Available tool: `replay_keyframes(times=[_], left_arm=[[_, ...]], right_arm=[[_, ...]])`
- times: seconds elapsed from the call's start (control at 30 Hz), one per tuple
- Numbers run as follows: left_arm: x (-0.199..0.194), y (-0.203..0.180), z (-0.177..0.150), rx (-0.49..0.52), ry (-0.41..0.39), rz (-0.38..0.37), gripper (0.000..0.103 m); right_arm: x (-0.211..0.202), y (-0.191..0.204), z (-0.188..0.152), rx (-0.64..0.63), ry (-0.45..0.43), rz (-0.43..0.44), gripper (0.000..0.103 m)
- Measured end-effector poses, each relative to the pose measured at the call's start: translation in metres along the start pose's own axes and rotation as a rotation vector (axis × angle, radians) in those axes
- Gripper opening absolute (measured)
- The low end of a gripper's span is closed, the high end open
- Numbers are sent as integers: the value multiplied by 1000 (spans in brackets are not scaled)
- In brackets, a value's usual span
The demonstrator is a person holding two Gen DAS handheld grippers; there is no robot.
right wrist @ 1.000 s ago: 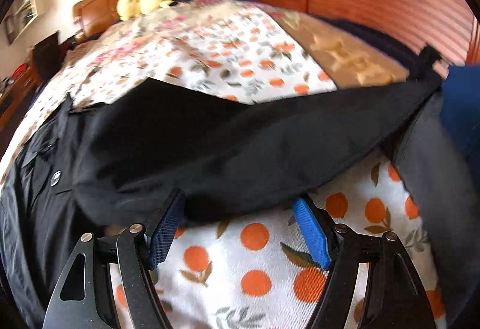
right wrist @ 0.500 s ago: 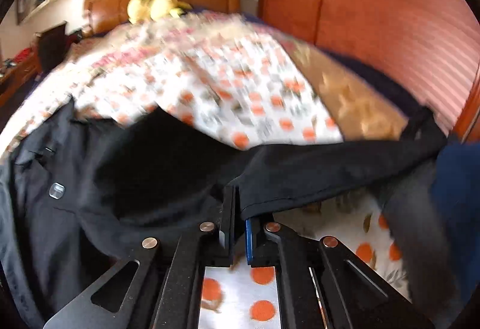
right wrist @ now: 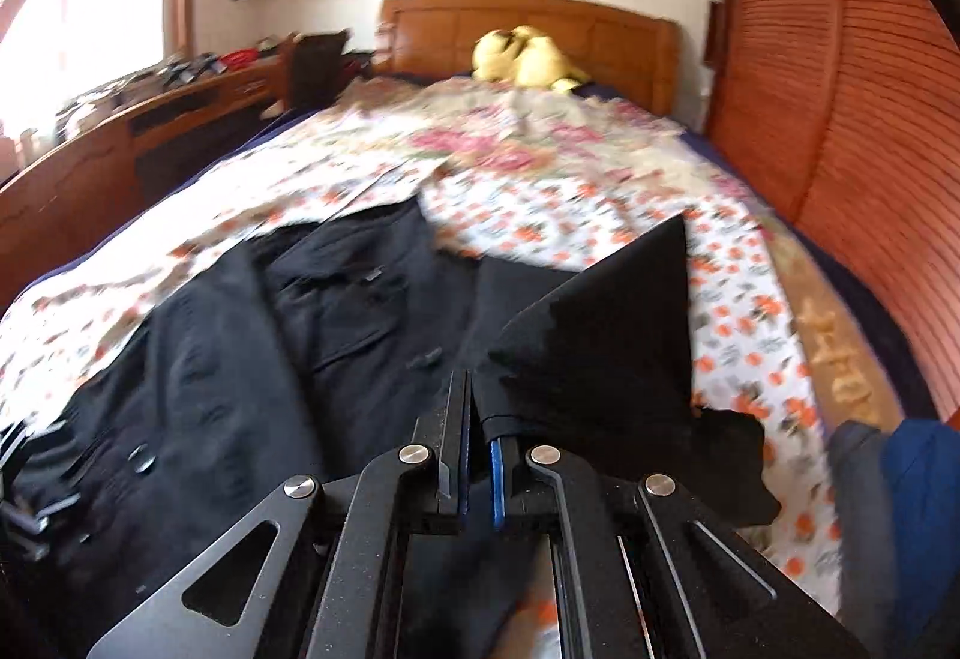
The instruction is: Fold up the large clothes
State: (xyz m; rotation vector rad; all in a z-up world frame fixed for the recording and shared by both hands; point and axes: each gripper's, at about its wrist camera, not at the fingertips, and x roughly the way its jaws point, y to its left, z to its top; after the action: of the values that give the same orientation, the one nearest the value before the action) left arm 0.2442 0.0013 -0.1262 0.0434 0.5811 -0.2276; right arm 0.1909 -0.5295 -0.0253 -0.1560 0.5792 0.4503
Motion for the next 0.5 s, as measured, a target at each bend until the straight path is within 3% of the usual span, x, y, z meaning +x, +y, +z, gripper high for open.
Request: replay_keyframes(times=[0.07, 0.17, 0.27, 0.33, 0.5], left_arm=[[0, 0, 1, 0, -1, 0, 76], [0, 1, 1, 0, -1, 0, 76], [0, 0, 1, 1, -3, -1, 76], [-1, 0, 1, 3, -5, -2, 76], [-6, -1, 3, 7, -18, -8, 76]], right_arm=[[4, 9, -11, -8, 59, 21, 5], [5, 19, -26, -39, 102, -9, 18], [-17, 23, -19, -88, 9, -52, 35], [-38, 21, -16, -77, -42, -71, 53], [-60, -9, -4, -7, -113, -176, 61]])
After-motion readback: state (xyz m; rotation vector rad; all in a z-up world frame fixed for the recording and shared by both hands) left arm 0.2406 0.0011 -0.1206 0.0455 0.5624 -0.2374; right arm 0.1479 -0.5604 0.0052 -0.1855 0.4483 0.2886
